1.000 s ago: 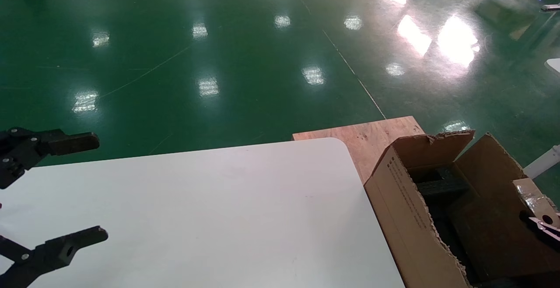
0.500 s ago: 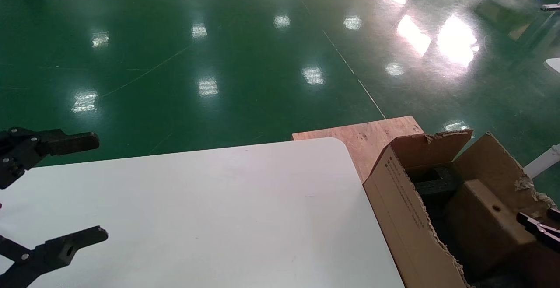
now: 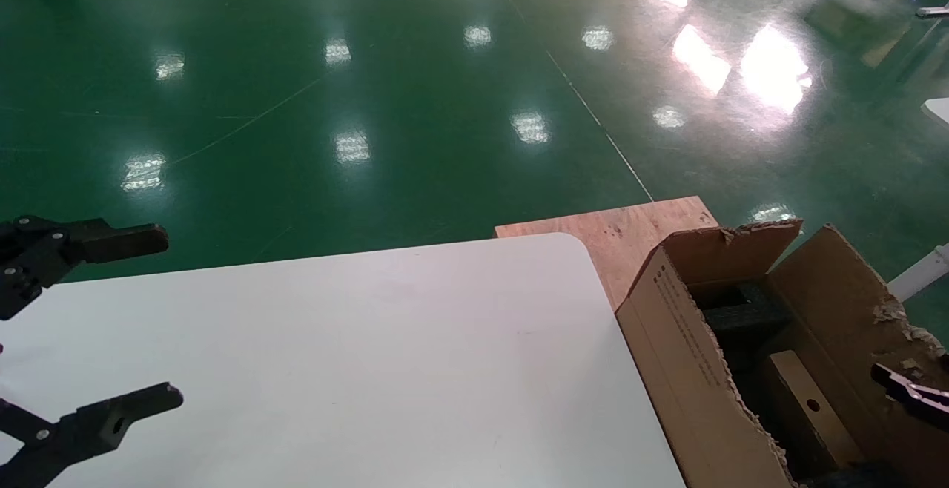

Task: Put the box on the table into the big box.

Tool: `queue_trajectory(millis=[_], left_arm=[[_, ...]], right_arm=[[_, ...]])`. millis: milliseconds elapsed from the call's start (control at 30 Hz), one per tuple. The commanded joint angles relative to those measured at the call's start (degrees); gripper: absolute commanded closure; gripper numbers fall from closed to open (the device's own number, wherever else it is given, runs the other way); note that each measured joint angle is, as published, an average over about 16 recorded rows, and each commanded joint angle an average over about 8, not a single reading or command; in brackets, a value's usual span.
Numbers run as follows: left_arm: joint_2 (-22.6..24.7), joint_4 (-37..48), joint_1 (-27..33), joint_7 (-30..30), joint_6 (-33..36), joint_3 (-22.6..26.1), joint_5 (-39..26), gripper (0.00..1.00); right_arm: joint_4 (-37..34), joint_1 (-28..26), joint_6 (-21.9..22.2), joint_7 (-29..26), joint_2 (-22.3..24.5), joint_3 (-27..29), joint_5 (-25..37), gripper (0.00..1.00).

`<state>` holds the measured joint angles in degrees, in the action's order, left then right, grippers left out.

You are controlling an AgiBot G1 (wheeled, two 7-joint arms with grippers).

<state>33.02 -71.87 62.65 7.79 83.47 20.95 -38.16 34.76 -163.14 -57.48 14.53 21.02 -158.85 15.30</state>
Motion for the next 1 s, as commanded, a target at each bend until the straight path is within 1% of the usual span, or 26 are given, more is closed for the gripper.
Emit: queue_trajectory(millis=[33,300,500,667,800,1000], left_arm=[[0.0,0.0,0.0,0.0,0.0,0.0,0.0,0.00],[0.0,0.0,0.0,0.0,0.0,0.0,0.0,0.00],[0.0,0.0,0.0,0.0,0.0,0.0,0.0,0.00],[0.0,0.0,0.0,0.0,0.0,0.0,0.0,0.00],[0.0,0.0,0.0,0.0,0.0,0.0,0.0,0.00],[0.0,0.0,0.0,0.0,0.0,0.0,0.0,0.00]], right_arm=[[1.1,0.5,-0.2,0.1,-0.3,0.5,-0.2,0.00],[10.9,1.8,0.2,2.8,-3.6,2.9,-0.1,0.00],[20.1,2.6,3.3,4.1,-5.9,4.8,0.4,0.00],[26.3,2.9,6.0,4.7,-7.2,5.8,1.0,0.00],[28.4,3.0,7.2,4.9,-7.8,6.2,1.3,0.00],[27.4,3.0,6.9,4.8,-7.5,6.1,1.3,0.00]])
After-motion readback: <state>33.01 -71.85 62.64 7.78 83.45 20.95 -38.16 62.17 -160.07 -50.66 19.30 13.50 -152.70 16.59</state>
